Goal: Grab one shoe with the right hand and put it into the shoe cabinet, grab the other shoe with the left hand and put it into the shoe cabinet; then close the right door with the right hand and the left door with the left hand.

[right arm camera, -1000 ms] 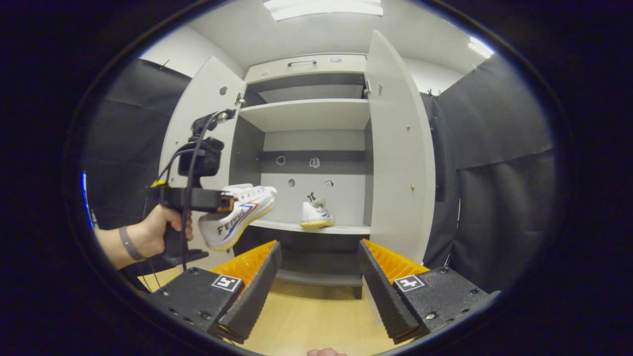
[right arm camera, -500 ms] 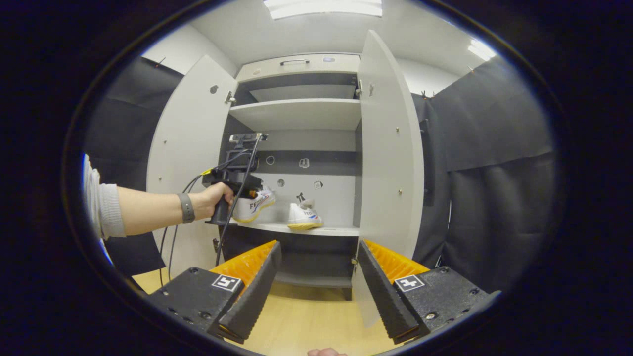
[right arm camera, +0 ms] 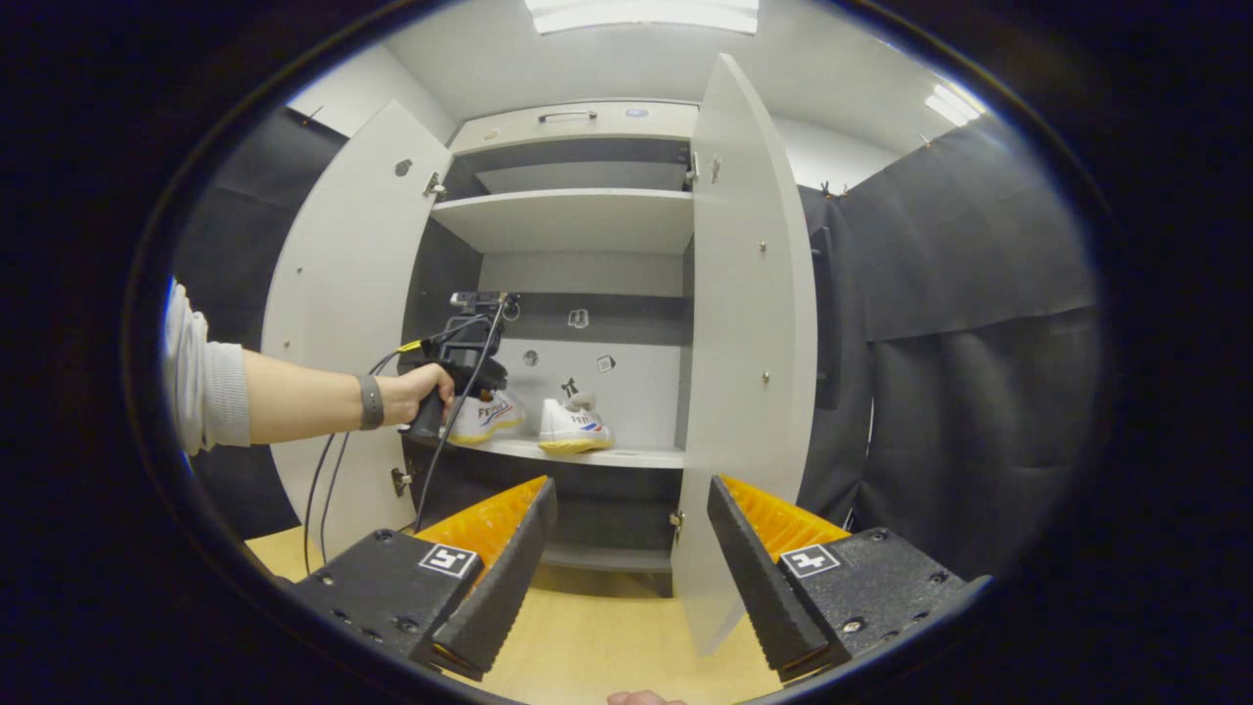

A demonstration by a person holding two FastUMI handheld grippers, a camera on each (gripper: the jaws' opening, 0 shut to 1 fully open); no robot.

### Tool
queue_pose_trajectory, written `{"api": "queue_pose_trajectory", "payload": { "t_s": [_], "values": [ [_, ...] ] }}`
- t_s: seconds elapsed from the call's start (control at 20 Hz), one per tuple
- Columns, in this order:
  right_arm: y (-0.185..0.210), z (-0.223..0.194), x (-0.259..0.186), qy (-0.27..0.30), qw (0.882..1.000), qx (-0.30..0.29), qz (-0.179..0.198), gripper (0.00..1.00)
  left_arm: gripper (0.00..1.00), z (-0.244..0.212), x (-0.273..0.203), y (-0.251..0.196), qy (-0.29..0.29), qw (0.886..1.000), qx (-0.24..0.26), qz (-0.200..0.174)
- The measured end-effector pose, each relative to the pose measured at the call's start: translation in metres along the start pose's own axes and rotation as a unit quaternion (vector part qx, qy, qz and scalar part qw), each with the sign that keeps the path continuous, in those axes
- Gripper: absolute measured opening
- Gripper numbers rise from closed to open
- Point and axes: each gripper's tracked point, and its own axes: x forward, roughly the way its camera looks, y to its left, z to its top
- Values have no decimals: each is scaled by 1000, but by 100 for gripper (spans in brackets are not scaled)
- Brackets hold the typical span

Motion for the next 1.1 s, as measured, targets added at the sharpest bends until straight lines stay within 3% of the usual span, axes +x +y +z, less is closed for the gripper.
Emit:
{"api": "queue_pose_trajectory", "payload": {
  "t_s": [0.05, 0.15, 0.2, 0.25, 0.3, 0.35, 0.4, 0.45, 0.5, 0.75, 0.9, 0.95, 1.0, 1.05, 1.1],
  "values": [
    [1, -2, 1, 2, 1000, 3, 2, 98, 18, 1, -2, 3, -2, 1000, 2, 10],
    [3, -5, 3, 6, 1000, 8, 5, 98, 38, 3, -8, 5, -6, 1000, 3, 16],
    [4, -7, 3, 9, 1000, 10, 7, 98, 34, 4, -12, 9, -14, 1000, 6, 18],
    [4, -8, 3, 10, 1000, 11, 7, 98, 67, 5, -17, 10, -20, 1000, 5, 16],
    [3, -8, 3, 8, 1000, 13, 7, 98, 62, 5, -23, 11, -29, 999, 1, 13],
    [3, -9, 3, 8, 1000, 13, 8, 98, 72, 8, -28, 13, -42, 999, -2, 9],
    [3, -9, 4, 8, 1000, 13, 8, 98, 62, 11, -32, 10, -53, 999, -6, -5],
    [3, -9, 4, 9, 1000, 13, 9, 98, 71, 11, -38, 5, -56, 998, -8, -26],
    [4, -10, 4, 10, 1000, 14, 11, 98, 62, 15, -42, 2, -63, 997, -10, -38],
    [8, -11, 4, 13, 999, 26, 19, 98, 59, 52, -102, 4, -163, 985, -2, -56],
    [10, -9, 0, 8, 999, 23, 21, 98, 61, 48, -167, -3, -220, 971, 8, -88],
    [11, -9, -1, 7, 999, 22, 23, 98, 76, 43, -189, -3, -246, 964, 10, -96],
    [13, -7, -3, 5, 999, 22, 27, 98, 61, 34, -214, -2, -271, 957, 15, -102],
    [14, -6, -5, 2, 999, 22, 28, 98, 61, 24, -238, -1, -297, 949, 21, -107],
    [14, -3, -7, -3, 999, 22, 29, 98, 67, 11, -263, -1, -316, 942, 28, -112]
  ]
}}
